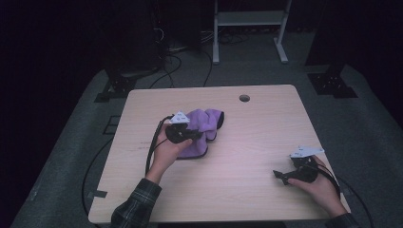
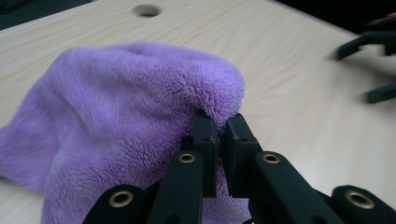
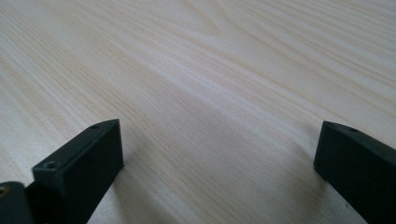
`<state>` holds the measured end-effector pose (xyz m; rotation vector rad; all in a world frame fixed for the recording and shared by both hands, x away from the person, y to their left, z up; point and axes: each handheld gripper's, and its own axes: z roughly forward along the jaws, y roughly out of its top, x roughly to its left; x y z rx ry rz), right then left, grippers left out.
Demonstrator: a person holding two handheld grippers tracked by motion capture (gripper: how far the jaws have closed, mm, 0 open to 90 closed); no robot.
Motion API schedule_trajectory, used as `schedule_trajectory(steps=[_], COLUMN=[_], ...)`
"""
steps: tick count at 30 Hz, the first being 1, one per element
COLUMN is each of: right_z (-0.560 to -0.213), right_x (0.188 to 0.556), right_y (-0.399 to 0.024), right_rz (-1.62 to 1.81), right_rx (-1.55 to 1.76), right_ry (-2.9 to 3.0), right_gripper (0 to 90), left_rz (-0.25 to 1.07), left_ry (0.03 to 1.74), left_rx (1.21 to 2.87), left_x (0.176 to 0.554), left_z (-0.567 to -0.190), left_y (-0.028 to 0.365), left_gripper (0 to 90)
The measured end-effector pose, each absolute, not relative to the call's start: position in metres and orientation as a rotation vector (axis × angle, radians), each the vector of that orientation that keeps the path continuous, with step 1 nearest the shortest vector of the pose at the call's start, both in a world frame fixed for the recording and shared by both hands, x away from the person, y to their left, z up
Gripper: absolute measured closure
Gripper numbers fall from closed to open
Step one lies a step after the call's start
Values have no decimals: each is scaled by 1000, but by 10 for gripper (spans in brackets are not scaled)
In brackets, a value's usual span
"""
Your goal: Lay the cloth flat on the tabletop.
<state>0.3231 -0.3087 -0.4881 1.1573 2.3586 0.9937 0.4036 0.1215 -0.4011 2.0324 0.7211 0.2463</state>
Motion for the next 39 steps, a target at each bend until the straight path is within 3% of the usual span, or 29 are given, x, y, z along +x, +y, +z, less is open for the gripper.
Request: schedule_trajectory(steps=[12,18,39], right_z=[-488,-488,-488], right_x=[323,323,323], right_y=[-309,-309,-309], right_rz=[993,993,992], right_rx=[1154,1154,1154], right_ry=[2360,2360,2360], right_gripper=[5,5,5], left_rz=[67,45,219], left_ry=[495,409,838], left_rx=[1968,1924,2037], left_x=[354,339,401], left_z=[-358,-336,-405], left_y=[110,110,164], left_gripper=[848,847,829])
